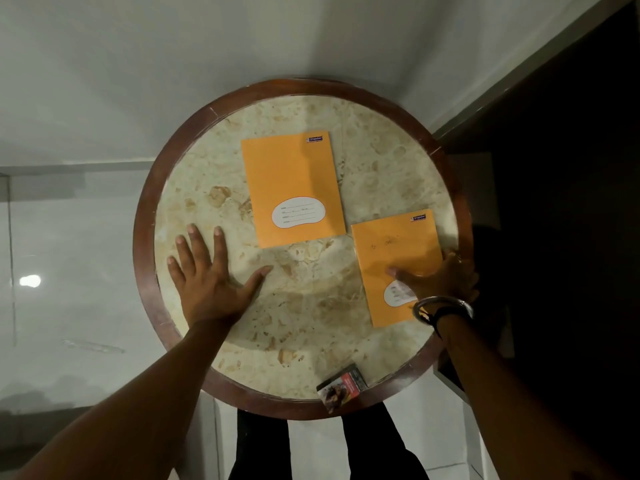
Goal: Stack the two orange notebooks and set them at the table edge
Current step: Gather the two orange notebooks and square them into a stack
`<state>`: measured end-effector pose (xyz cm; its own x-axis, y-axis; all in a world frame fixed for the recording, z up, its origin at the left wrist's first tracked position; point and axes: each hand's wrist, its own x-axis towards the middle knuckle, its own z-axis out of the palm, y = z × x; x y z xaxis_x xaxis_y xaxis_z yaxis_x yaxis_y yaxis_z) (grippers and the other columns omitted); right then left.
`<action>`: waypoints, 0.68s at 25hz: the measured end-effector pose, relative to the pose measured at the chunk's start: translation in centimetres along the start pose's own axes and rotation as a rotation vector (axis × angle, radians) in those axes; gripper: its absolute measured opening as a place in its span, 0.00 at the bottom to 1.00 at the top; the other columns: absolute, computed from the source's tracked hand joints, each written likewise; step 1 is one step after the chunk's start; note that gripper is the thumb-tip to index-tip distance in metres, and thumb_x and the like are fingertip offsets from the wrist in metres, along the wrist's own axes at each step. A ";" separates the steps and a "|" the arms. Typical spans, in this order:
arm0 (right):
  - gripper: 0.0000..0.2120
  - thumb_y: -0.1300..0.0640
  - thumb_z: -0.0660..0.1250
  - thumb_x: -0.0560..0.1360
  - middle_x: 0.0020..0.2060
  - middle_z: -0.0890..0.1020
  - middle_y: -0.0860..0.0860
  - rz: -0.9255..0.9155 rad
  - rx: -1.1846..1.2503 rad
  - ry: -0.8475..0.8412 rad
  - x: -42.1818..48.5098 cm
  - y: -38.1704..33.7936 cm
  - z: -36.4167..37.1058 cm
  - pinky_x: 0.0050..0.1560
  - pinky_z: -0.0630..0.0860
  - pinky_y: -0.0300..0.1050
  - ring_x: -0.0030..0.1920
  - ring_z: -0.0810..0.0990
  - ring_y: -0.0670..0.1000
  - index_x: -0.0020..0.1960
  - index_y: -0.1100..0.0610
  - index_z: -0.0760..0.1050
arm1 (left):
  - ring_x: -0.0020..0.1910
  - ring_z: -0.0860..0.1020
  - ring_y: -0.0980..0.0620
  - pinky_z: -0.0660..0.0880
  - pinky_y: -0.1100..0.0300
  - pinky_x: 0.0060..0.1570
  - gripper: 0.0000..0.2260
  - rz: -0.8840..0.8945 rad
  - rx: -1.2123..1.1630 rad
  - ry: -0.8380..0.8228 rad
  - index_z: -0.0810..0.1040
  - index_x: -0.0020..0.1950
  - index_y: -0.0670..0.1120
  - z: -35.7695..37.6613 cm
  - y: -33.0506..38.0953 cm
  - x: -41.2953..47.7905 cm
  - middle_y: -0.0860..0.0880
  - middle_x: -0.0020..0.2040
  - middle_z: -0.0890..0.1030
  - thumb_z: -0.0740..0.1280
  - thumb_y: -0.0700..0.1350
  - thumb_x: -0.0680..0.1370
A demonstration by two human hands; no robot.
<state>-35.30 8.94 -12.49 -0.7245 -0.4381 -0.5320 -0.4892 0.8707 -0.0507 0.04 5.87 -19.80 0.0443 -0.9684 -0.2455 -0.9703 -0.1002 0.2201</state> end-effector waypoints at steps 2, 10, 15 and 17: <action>0.59 0.27 0.76 0.49 0.71 0.68 0.61 0.028 -0.013 -0.014 0.1 0.6 0.3 0.70 0.63 0.66 0.71 0.65 0.65 0.70 0.57 0.64 | 0.84 0.46 0.35 0.47 0.33 0.79 0.50 0.001 -0.002 0.001 0.49 0.86 0.52 0.0 0.0 0.0 0.39 0.86 0.46 0.53 0.80 0.73; 0.17 0.52 0.76 0.70 0.43 0.80 0.62 -0.088 0.637 0.083 1.5 -0.9 -4.3 0.37 0.72 0.43 0.42 0.79 0.58 0.45 0.65 0.76 | 0.84 0.45 0.35 0.47 0.33 0.79 0.50 -0.006 -0.001 -0.002 0.49 0.86 0.51 -0.3 0.0 0.0 0.39 0.86 0.45 0.51 0.80 0.73; 0.15 0.63 0.69 0.77 0.51 0.82 0.67 -0.269 0.973 0.048 1.1 -4.9 -6.3 0.49 0.76 0.47 0.50 0.81 0.61 0.58 0.72 0.76 | 0.84 0.46 0.35 0.48 0.33 0.79 0.50 0.006 0.009 0.012 0.50 0.86 0.51 0.0 0.0 0.0 0.39 0.86 0.46 0.52 0.80 0.73; 0.12 0.66 0.66 0.77 0.52 0.82 0.63 -0.291 1.183 -0.173 0.6 -8.8 -5.5 0.57 0.78 0.53 0.54 0.80 0.58 0.59 0.68 0.76 | 0.84 0.46 0.35 0.49 0.33 0.79 0.50 0.002 0.009 0.024 0.50 0.86 0.51 0.1 -0.1 0.0 0.40 0.86 0.46 0.52 0.80 0.73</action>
<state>-34.10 -0.23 -7.77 -0.5441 -0.6929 -0.4732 0.1848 0.4512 -0.8731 0.14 5.88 -19.89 0.0480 -0.9737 -0.2228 -0.9725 -0.0964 0.2119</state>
